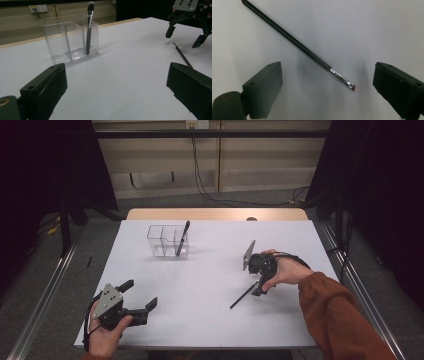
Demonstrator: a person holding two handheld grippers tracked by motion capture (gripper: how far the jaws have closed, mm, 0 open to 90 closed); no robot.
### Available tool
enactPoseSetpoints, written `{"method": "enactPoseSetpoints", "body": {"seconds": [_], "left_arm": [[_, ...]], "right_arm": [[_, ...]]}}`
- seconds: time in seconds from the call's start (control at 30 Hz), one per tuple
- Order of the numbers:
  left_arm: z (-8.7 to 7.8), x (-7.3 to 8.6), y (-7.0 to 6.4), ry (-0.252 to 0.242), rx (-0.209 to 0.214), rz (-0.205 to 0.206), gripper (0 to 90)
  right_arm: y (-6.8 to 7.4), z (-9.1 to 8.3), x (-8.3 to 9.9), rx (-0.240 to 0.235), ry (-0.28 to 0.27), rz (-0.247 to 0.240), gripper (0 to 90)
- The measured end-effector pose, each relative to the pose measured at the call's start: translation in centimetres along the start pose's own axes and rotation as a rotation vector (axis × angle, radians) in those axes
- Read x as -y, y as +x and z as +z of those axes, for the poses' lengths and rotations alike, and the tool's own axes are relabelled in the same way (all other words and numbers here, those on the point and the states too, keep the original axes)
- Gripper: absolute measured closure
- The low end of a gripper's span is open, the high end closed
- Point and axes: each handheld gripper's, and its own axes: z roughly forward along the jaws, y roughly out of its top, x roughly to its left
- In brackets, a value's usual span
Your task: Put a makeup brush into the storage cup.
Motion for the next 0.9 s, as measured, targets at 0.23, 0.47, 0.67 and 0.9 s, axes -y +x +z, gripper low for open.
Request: {"method": "enactPoseSetpoints", "body": {"seconds": [0.23,0.47,0.67,0.9], "left_arm": [[0.04,0.01,0.02,0.001,0.002,-0.001,3.1],[0.09,0.05,0.05,0.006,0.003,0.002,3.1],[0.11,0.08,0.05,0.009,0.006,0.003,3.1],[0.21,0.10,-0.01,0.010,0.005,0.001,3.1]], "right_arm": [[-0.07,0.94,-0.13,-0.014,0.045,-0.031,24.2],[-0.38,1.04,-0.23,-0.009,0.060,-0.030,35.0],[-0.21,0.93,-0.37,-0.007,0.069,-0.051,45.3],[-0.17,0.73,-0.42,-0.014,0.079,-0.061,60.2]]}}
